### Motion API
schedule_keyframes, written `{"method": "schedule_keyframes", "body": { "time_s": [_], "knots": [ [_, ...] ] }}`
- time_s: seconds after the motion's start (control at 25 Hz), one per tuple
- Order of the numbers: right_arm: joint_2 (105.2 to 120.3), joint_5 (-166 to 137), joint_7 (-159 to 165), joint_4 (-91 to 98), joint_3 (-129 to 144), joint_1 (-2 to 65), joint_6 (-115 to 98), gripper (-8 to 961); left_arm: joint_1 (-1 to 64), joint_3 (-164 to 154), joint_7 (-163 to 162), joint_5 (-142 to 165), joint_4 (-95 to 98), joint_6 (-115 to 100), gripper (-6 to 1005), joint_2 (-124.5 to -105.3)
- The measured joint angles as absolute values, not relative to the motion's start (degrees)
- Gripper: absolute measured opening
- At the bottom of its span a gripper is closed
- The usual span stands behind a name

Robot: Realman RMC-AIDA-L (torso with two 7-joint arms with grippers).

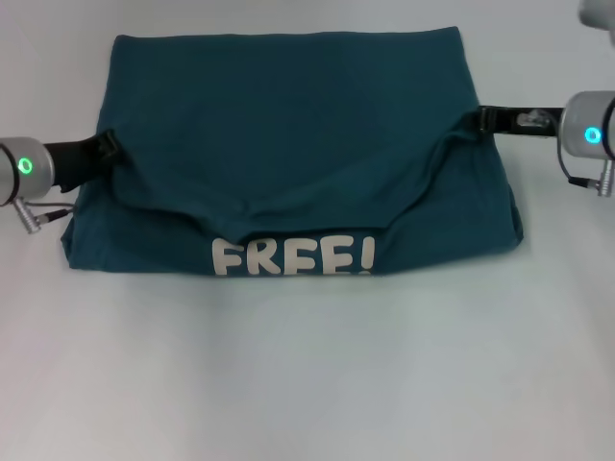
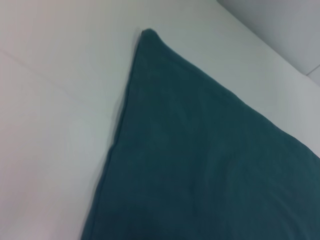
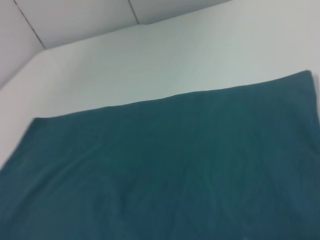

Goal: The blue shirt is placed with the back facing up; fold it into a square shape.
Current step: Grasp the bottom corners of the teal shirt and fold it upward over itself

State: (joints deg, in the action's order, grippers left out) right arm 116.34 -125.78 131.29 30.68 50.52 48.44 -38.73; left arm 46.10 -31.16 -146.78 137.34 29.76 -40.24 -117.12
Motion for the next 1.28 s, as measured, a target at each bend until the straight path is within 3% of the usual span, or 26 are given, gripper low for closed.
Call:
{"method": "schedule_keyframes", "body": {
  "time_s": [0.2,0.56,1.28],
  "knots": [
    [116.13,-127.18,133.67,29.48,52.38,49.99,-34.48,45,47.24,-31.59,-146.8,137.37,29.4,-38.59,151,-116.88],
    [114.27,-133.24,137.17,28.91,52.4,53.52,-32.94,54,48.31,-31.55,-148.02,137.39,29.53,-37.67,157,-116.05],
    [114.29,-137.07,138.34,26.21,51.94,56.26,-30.54,73,48.91,-34.82,-147.7,136.97,29.43,-35.55,170,-116.41]
  ]
}}
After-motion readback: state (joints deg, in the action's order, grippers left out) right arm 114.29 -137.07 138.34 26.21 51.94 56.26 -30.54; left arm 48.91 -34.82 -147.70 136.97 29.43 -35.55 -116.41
